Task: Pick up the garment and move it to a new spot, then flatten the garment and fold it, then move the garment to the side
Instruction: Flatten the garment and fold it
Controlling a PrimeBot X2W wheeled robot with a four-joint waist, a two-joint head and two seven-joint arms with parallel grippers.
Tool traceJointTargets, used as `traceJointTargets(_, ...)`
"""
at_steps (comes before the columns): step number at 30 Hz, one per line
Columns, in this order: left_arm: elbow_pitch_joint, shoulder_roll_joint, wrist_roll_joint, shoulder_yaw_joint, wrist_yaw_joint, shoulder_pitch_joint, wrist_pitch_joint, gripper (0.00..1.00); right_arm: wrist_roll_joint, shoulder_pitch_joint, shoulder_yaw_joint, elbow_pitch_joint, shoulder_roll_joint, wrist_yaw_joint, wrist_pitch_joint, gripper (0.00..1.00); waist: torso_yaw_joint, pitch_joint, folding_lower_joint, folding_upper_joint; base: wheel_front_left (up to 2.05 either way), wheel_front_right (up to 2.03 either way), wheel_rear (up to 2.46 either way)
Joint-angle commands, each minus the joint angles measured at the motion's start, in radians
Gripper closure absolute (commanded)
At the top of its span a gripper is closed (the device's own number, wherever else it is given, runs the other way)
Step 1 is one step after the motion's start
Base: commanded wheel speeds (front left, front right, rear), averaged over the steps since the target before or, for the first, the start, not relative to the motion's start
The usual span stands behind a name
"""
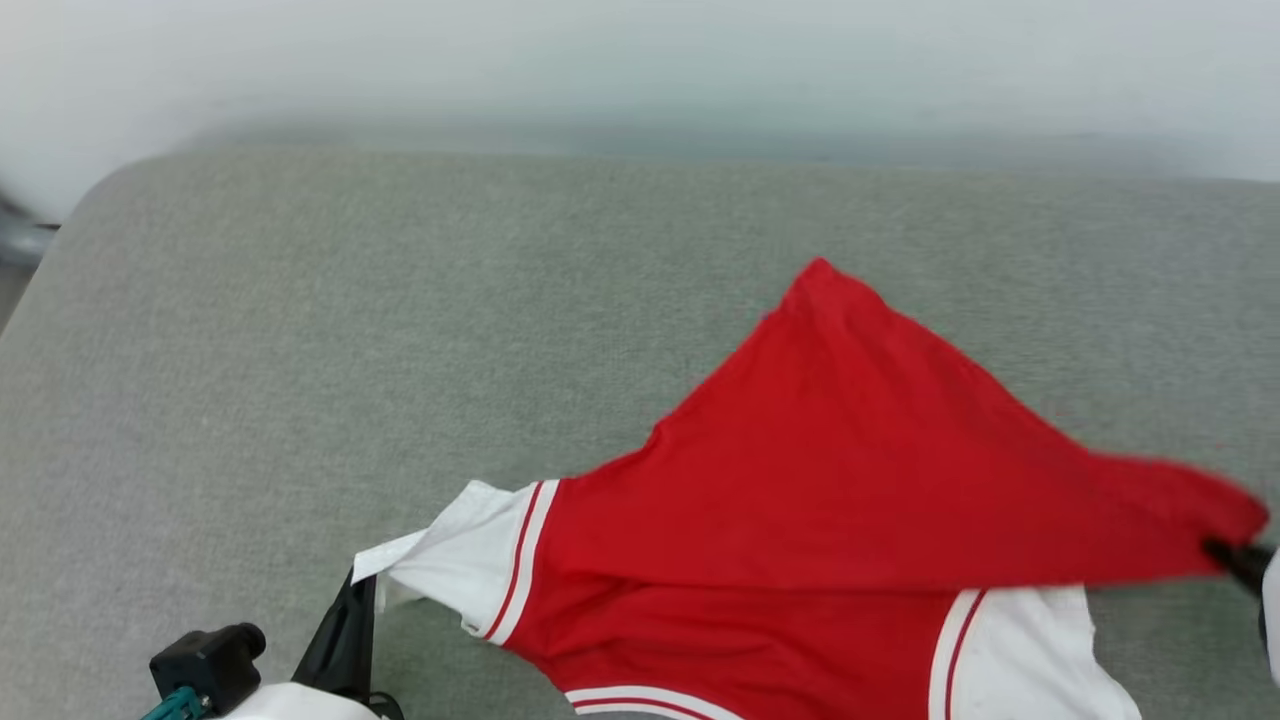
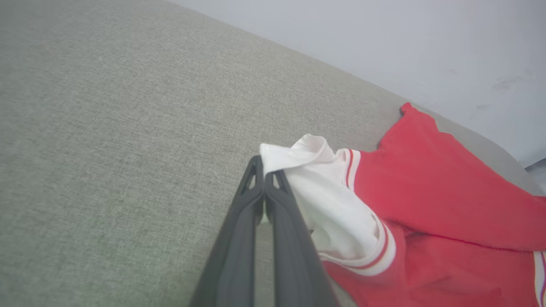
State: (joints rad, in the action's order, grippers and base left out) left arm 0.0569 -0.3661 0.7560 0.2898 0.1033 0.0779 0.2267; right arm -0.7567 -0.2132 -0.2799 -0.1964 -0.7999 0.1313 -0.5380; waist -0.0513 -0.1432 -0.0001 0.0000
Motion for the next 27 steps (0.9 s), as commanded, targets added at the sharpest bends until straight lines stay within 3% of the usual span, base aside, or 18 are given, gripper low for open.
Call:
traceJointTargets(1, -0.006, -0.005, 0.003, -0.002, 0.008, 0.015, -0.001, 1.0, -0.004, 0.07, 0.027, 0.02, 0.013, -0.001, -0.008, 1.0, 0.023, 0.023, 0.0001, 0.0, 0.0, 0.0, 0.0)
traceJointTargets(8, -0.021, -0.015, 0.002, -0.008, 0.021, 0.04, -0.001, 1.0, -0.001, 0.332, 0.128, 0.051, 0.09, -0.001, -0.068, 1.0, 0.045, 0.037, 0.0001, 0.0, 0.0, 0.0, 0.0)
traceJointTargets(14, -0.025, -0.02, -0.004, 0.0, 0.023, 0.026, -0.007, 1.0, 0.024, 0.441, 0.157, 0.036, 0.168, -0.001, -0.099, 1.0, 0.045, 0.032, 0.0001, 0.0, 0.0, 0.0, 0.0)
traceJointTargets(15, -0.025, -0.02, -0.005, -0.001, 0.024, 0.025, -0.007, 1.0, 0.028, 0.442, 0.163, 0.041, 0.178, -0.001, -0.093, 0.79, 0.046, 0.032, 0.0001, 0.0, 0.0, 0.0, 0.0)
traceJointTargets(16, -0.025, -0.02, -0.005, -0.001, 0.024, 0.025, -0.007, 1.0, 0.028, 0.442, 0.163, 0.041, 0.178, -0.001, -0.093, 0.79, 0.046, 0.032, 0.0001, 0.0, 0.0, 0.0, 0.0)
traceJointTargets(17, -0.024, -0.021, -0.005, -0.002, 0.026, 0.026, -0.006, 1.0, 0.042, 0.423, 0.189, 0.059, 0.185, -0.001, -0.073, 0.0, 0.049, 0.036, 0.0001, 0.0, 0.0, 0.0, 0.0)
traceJointTargets(27, -0.038, -0.025, -0.012, 0.007, 0.033, 0.023, -0.009, 1.0, 0.093, 0.294, 0.302, 0.218, 0.159, -0.001, 0.003, 0.0, 0.044, 0.041, 0.0001, 0.0, 0.0, 0.0, 0.0)
